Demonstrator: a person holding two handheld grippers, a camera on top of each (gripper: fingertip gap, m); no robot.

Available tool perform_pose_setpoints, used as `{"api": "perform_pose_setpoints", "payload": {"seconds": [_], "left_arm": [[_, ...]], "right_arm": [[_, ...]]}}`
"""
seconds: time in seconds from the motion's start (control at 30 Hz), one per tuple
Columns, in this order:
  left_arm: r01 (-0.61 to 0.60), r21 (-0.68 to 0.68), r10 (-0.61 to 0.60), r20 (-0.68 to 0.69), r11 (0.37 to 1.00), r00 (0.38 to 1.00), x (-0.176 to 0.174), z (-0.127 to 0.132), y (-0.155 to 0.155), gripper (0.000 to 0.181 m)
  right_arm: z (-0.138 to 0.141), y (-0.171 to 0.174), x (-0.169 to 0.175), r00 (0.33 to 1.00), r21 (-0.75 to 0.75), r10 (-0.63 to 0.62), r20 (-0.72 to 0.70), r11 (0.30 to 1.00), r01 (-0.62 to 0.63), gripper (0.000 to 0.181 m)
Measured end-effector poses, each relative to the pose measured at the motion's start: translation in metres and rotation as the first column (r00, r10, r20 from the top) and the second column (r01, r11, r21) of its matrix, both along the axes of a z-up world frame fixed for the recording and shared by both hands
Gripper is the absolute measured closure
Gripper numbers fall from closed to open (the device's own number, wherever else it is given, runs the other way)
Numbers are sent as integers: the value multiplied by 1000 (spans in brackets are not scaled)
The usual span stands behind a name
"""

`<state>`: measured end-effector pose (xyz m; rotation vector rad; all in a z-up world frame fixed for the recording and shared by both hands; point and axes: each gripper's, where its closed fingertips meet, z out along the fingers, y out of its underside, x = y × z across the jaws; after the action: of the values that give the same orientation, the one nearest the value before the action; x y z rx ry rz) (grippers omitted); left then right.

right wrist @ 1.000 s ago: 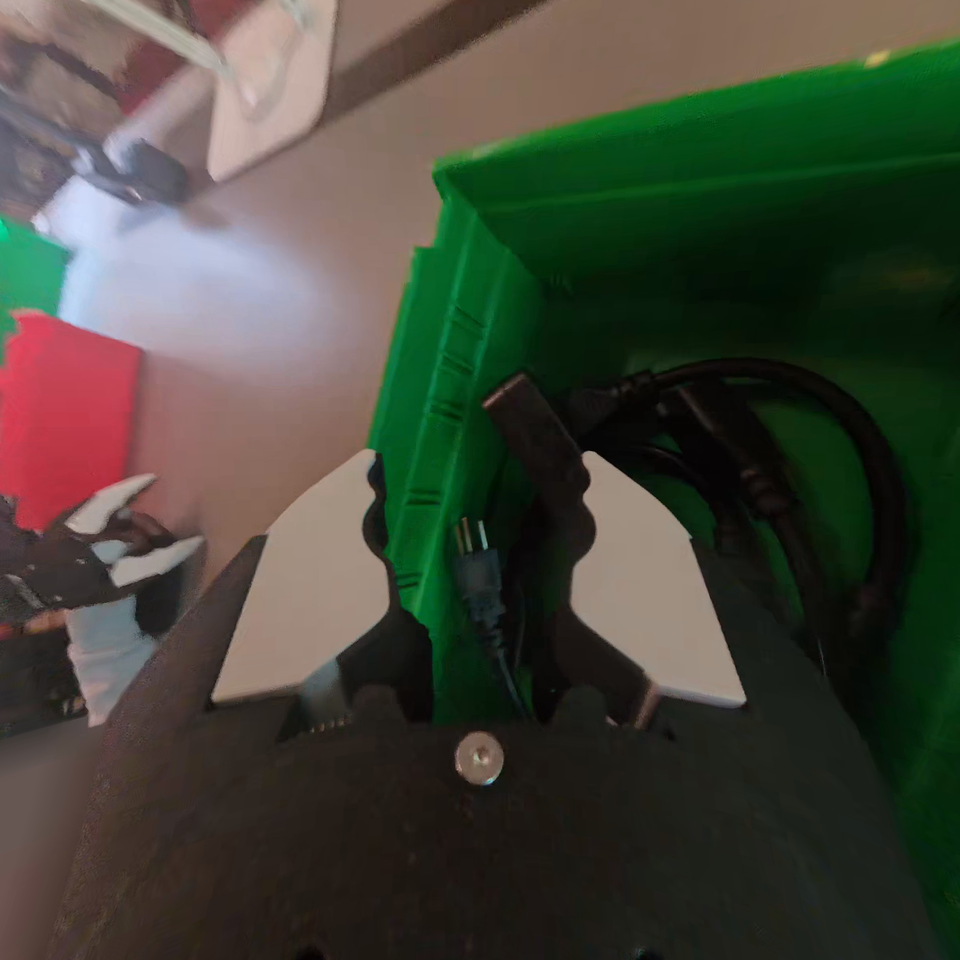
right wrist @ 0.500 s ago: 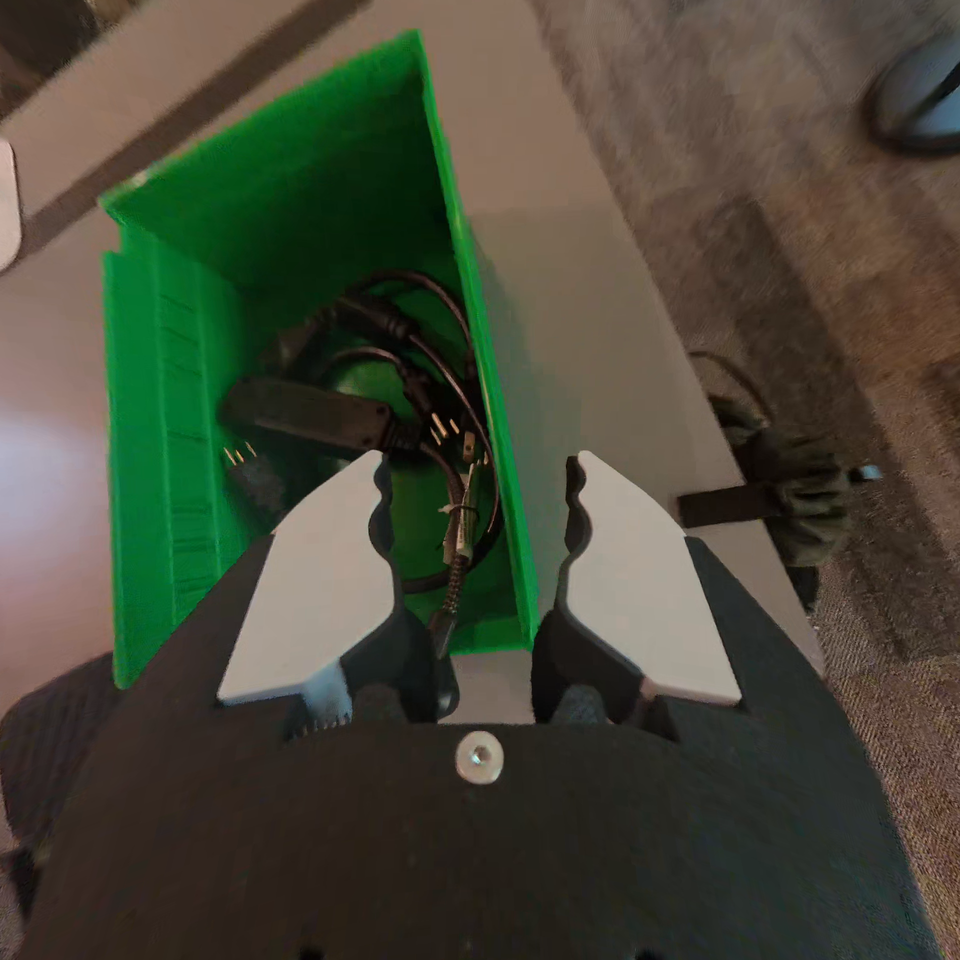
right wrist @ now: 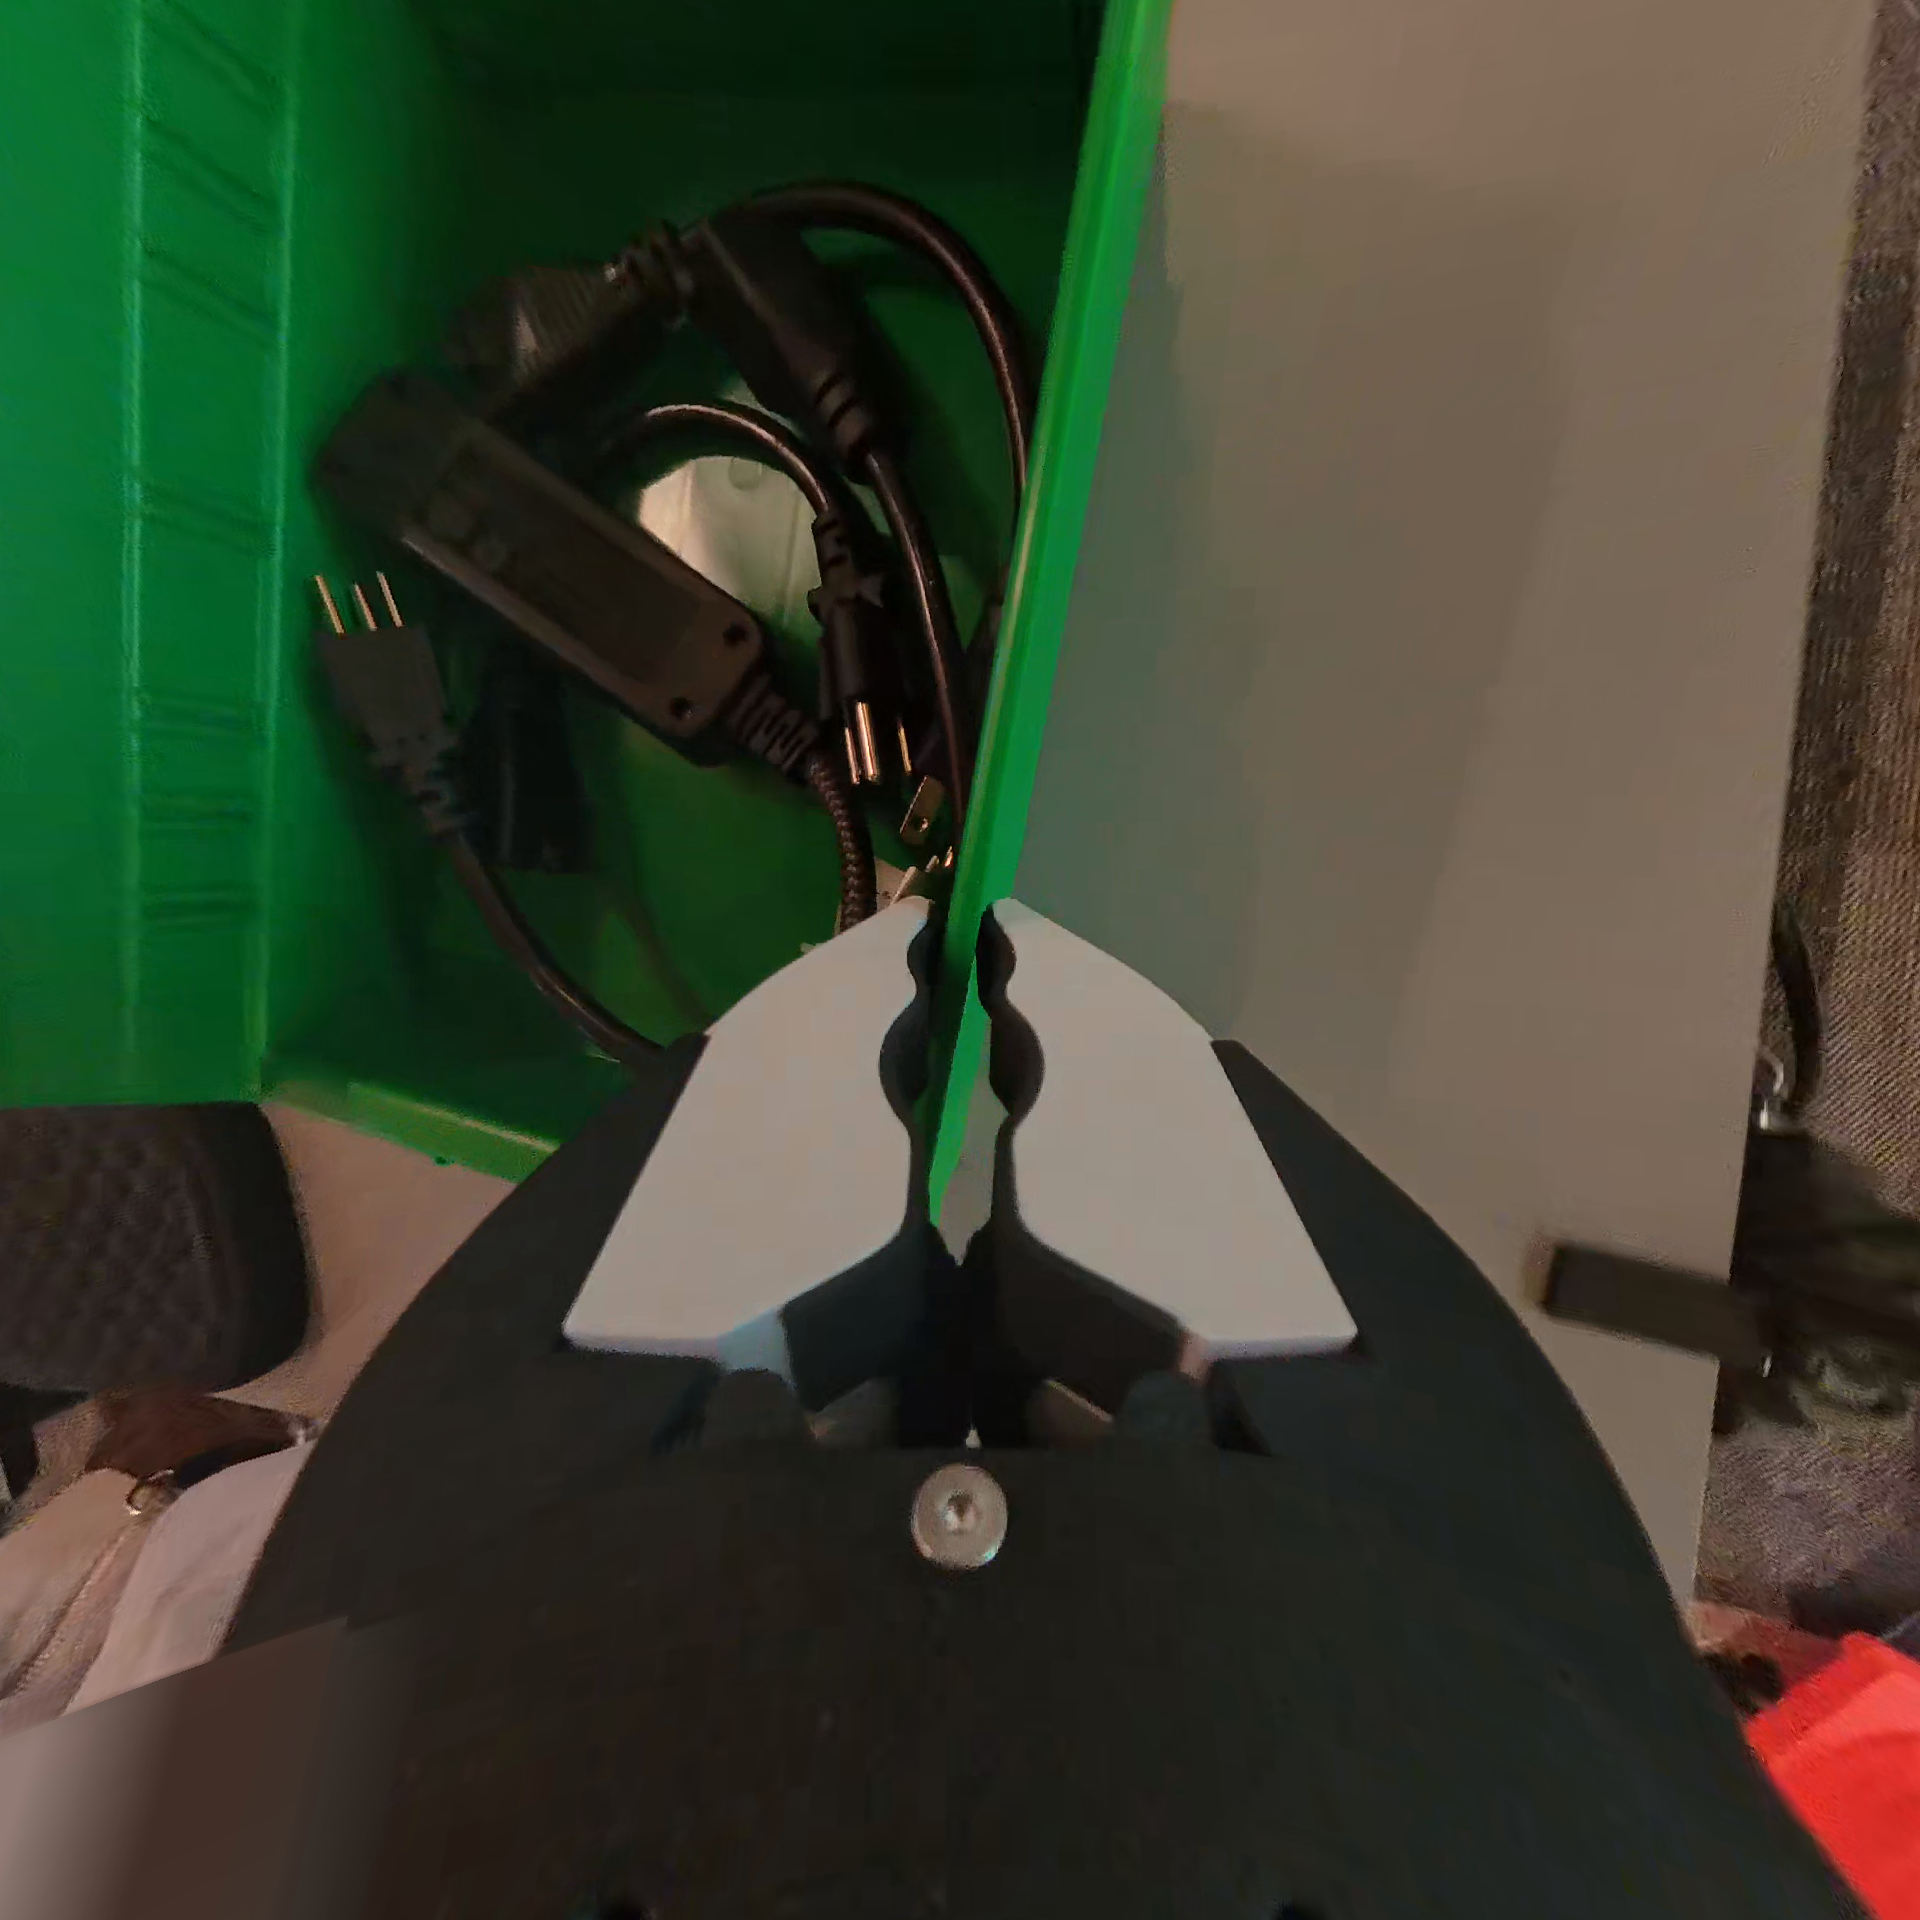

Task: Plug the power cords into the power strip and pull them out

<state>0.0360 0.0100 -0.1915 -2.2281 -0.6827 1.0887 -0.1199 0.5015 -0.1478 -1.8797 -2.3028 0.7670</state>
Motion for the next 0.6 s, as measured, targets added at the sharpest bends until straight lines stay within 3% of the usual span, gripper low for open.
{"api": "perform_pose_setpoints", "payload": {"seconds": [0.23, 0.4, 0.6], "left_arm": [[11, 0, -11, -61, 1000, 998, 1, 6, 1, 106], [17, 15, -16, -91, 1000, 996, 2, 11, 1, 106], [21, 21, -18, -122, 1000, 992, 2, 15, 1, 106]], "right_arm": [[0, -80, -36, 966, 22, 259, 4, 966, -259, 173], [1, -149, -51, 888, 1, 459, -40, 888, -459, 169], [0, -208, -57, 806, 44, 589, -52, 808, -588, 168]]}}
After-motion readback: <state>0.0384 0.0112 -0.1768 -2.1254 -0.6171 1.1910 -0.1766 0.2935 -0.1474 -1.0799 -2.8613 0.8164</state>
